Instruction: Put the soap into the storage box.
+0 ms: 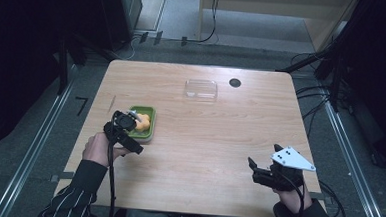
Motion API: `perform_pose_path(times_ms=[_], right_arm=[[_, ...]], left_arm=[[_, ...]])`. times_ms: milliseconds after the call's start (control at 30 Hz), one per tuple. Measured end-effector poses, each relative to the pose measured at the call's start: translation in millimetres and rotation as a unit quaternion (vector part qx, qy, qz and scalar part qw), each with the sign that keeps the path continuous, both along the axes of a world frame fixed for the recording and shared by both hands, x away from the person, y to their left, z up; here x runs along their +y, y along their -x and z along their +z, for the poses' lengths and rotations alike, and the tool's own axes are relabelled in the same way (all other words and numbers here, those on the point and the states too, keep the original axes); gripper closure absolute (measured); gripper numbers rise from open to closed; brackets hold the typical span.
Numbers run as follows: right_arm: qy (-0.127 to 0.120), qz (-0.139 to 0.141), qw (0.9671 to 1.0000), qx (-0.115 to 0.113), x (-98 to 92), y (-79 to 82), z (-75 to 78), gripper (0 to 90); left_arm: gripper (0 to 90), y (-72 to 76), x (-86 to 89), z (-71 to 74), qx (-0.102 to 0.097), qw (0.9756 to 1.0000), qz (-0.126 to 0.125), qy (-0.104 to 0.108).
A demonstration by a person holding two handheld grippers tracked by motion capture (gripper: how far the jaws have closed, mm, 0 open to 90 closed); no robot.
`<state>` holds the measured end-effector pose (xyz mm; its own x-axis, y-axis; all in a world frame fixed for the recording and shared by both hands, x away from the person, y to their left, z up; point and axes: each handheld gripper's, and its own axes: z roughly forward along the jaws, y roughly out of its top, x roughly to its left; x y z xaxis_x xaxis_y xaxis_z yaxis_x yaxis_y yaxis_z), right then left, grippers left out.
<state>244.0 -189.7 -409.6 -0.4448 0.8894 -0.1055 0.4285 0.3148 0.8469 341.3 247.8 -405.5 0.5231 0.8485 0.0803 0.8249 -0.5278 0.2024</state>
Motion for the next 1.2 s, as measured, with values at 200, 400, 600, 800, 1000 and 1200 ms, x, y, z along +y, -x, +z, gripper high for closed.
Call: perform_pose_path(times_ms=[200,400,600,800,1000,1200], right_arm=[[0.0,0.0,1.0,0.0,0.1,-0.1,0.0,13.7],[0.001,0.0,1.0,0.0,0.1,0.0,0.0,13.7],[0.001,0.001,1.0,-0.001,-0.1,-0.1,-0.1,13.7],[0.001,0.0,1.0,-0.001,0.0,0.0,0.0,13.7],[0.001,0.0,1.0,-0.001,-0.1,0.0,-0.1,13.7],[0.001,0.0,1.0,0.0,-0.6,0.5,0.0,13.7]], left_arm=[[8.2,13.1,-1.3,-1.4,0.005,1.0,-0.005,-0.001],[7.5,26.5,-2.6,-6.0,0.016,0.9998,-0.012,-0.002],[6.4,39.7,-0.4,-13.5,0.032,0.9994,-0.016,-0.004],[5.5,50.4,1.2,-19.0,0.044,0.9989,-0.018,-0.003],[4.6,64.7,7.8,-24.6,0.049,0.9987,-0.014,0.004],[3.3,77.0,16.1,-26.3,0.053,0.9984,-0.007,0.018]])
